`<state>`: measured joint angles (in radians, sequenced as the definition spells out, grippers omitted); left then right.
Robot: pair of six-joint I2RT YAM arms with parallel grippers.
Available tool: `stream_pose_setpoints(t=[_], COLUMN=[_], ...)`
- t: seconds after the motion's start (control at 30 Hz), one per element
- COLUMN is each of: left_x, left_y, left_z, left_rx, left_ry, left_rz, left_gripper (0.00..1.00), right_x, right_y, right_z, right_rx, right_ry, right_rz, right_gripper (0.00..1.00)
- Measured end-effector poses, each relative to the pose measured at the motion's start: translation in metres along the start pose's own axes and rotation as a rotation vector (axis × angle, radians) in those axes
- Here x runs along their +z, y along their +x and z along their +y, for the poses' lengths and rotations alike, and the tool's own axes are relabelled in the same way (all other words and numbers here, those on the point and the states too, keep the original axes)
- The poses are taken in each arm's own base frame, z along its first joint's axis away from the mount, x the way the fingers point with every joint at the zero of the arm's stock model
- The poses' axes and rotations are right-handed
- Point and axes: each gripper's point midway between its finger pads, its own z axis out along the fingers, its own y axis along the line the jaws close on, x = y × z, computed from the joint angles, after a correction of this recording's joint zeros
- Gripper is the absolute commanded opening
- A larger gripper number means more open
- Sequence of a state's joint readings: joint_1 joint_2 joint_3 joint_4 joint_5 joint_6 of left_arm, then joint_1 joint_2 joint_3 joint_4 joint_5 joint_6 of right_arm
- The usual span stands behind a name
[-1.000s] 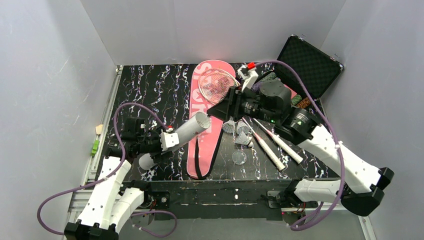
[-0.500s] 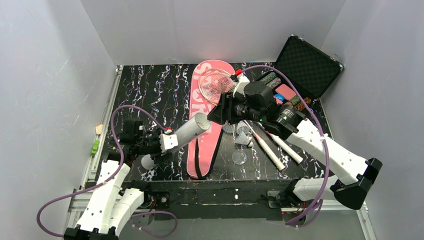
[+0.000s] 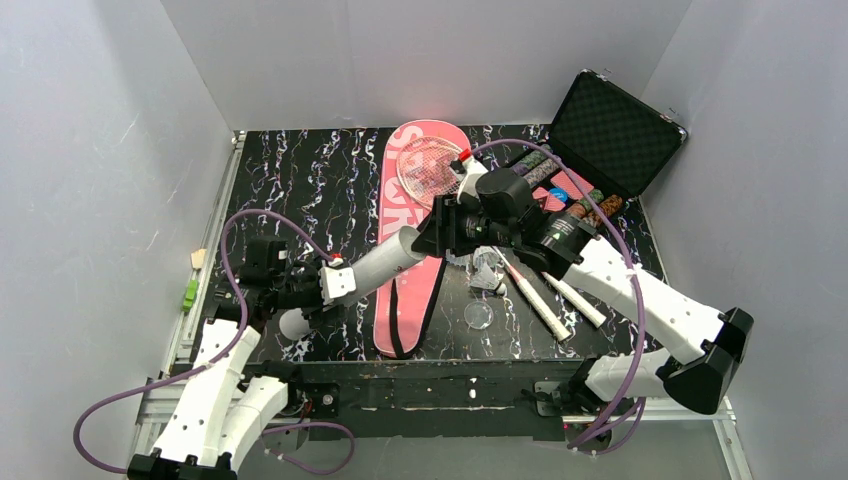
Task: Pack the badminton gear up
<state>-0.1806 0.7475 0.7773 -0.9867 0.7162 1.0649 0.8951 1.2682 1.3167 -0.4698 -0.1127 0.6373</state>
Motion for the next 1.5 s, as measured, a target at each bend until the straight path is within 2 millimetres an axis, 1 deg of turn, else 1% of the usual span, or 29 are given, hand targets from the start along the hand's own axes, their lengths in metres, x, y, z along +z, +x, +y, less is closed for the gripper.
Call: stream_pose_setpoints(t=[0.1,0.23,0.33,0.4,0.5,0.57,0.63,0.7,0.73,0.8,0.83,0.9,0.97,1.07,1.13,1.17,1.23,1.43,1.5], left_x=[0.0,0.001,0.001,0.002,0.004,0.007,0.009,0.011,0.011,0.011,0.011,0.01,0.008,0.005,0.004,0.004,0.003,0.003,0.003], left_y=[-0.001,-0.001,-0.001,0.0,0.006,0.013,0.022,0.027,0.029,0.032,0.032,0.03,0.029,0.026,0.025,0.025,0.025,0.026,0.027], left_z=[0.0,-0.001,-0.001,0.0,-0.004,-0.008,-0.013,-0.016,-0.017,-0.018,-0.017,-0.017,-0.016,-0.016,-0.016,-0.016,-0.017,-0.019,-0.02], left_rx=[-0.007,-0.014,-0.014,-0.012,-0.006,-0.006,-0.012,-0.018,-0.02,-0.022,-0.023,-0.018,-0.014,-0.007,-0.002,-0.001,-0.001,-0.008,-0.012], left_ry=[0.004,0.009,0.009,0.006,0.002,0.006,0.012,0.016,0.017,0.015,0.011,0.0,-0.012,-0.028,-0.034,-0.035,-0.034,-0.027,-0.023], left_rz=[-0.005,-0.007,-0.006,-0.006,0.003,0.015,0.033,0.046,0.05,0.057,0.059,0.056,0.05,0.042,0.039,0.039,0.04,0.044,0.047], left_gripper=[0.67,0.67,0.66,0.66,0.66,0.66,0.66,0.65,0.65,0.65,0.65,0.65,0.66,0.66,0.66,0.65,0.65,0.65,0.65], right_x=[0.006,0.019,0.024,0.021,0.005,-0.015,-0.041,-0.064,-0.071,-0.073,-0.068,-0.051,-0.024,0.019,0.036,0.043,0.051,0.071,0.081], right_y=[0.006,0.015,0.013,0.008,-0.009,-0.027,-0.048,-0.062,-0.066,-0.064,-0.06,-0.049,-0.034,-0.001,0.02,0.028,0.036,0.051,0.055], right_z=[0.001,0.002,0.004,0.006,0.007,0.0,-0.013,-0.03,-0.039,-0.055,-0.062,-0.078,-0.099,-0.136,-0.155,-0.161,-0.167,-0.178,-0.183], right_rx=[-0.003,0.002,0.005,0.003,0.009,0.032,0.071,0.116,0.14,0.192,0.22,0.273,0.336,0.433,0.483,0.503,0.529,0.605,0.628], right_ry=[0.0,-0.006,-0.006,-0.007,-0.012,-0.004,0.018,0.057,0.082,0.128,0.149,0.2,0.263,0.374,0.441,0.466,0.503,0.587,0.613], right_rz=[0.024,0.062,0.068,0.055,0.0,-0.07,-0.166,-0.25,-0.279,-0.286,-0.273,-0.22,-0.142,-0.007,0.061,0.085,0.102,0.111,0.117], right_gripper=[0.6,0.68,0.73,0.76,0.79,0.81,0.83,0.84,0.85,0.86,0.86,0.87,0.87,0.88,0.88,0.88,0.89,0.9,0.9])
